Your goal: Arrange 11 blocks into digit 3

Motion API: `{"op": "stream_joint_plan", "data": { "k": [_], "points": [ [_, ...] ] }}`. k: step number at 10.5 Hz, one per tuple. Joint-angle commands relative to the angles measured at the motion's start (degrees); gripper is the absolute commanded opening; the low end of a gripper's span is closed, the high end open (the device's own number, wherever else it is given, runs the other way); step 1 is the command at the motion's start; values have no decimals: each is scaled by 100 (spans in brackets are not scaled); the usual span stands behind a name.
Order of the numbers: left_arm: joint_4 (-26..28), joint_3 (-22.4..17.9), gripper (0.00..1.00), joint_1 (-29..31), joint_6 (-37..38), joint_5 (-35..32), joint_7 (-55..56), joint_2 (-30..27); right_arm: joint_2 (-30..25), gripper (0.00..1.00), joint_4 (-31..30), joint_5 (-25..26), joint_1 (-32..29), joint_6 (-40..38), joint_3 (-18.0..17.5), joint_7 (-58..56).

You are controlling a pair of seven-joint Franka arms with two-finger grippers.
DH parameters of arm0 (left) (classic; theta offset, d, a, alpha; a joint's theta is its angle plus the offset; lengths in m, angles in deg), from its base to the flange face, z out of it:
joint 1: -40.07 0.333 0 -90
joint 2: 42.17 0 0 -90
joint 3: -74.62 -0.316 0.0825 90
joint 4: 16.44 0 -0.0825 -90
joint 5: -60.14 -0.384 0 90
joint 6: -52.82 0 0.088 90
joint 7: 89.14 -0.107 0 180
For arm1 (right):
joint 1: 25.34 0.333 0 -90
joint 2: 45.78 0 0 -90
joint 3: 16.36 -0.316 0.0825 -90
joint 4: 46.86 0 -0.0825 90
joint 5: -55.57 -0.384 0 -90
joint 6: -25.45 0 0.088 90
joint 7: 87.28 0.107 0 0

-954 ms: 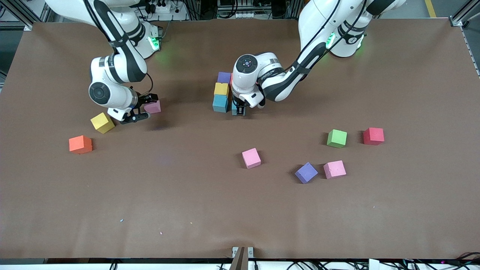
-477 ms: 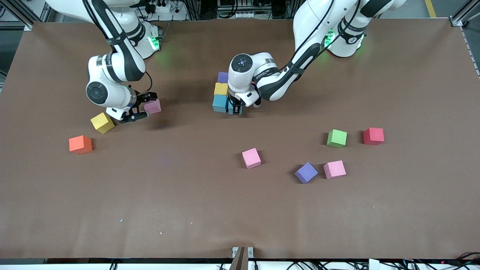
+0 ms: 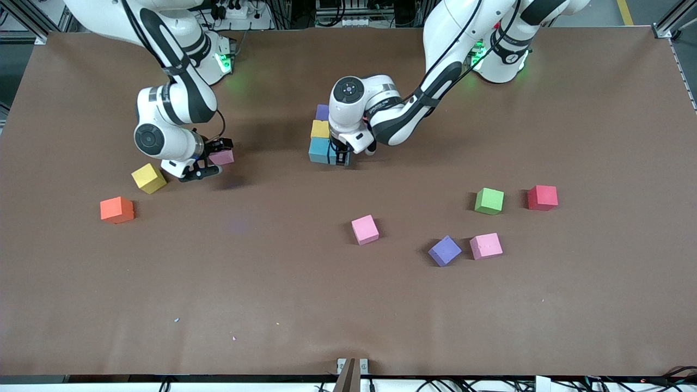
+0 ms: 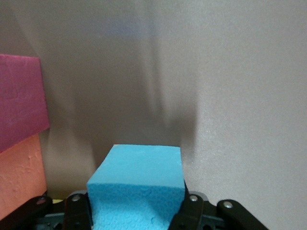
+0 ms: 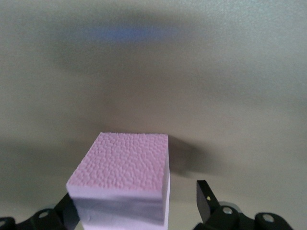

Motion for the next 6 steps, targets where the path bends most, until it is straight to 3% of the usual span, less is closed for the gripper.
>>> {"op": "stream_joint_plan", "data": {
  "k": [1, 2, 3, 4, 5, 6],
  "points": [
    [-192, -79, 0, -112, -5, -173, 236, 187, 123, 81, -14, -99, 81, 188, -39, -91],
    [-192, -80, 61, -60, 4, -173, 236, 179, 124, 56, -5, -99, 90, 180, -39, -91],
    [-192, -123, 100, -112, 38, -173, 236, 161, 124, 30, -5, -99, 134, 180, -48, -82],
    [-192, -141, 100, -121, 100, -182, 253, 117, 124, 8, 3, -99, 152, 180, -48, -56],
    [-192, -132, 100, -130, 283, -190, 253, 21, 115, 0, 12, -99, 152, 145, -48, -39],
    [-183, -106, 100, -138, 494, -190, 236, -101, 97, 0, 47, -108, 152, 110, -65, -4]
  ]
}}
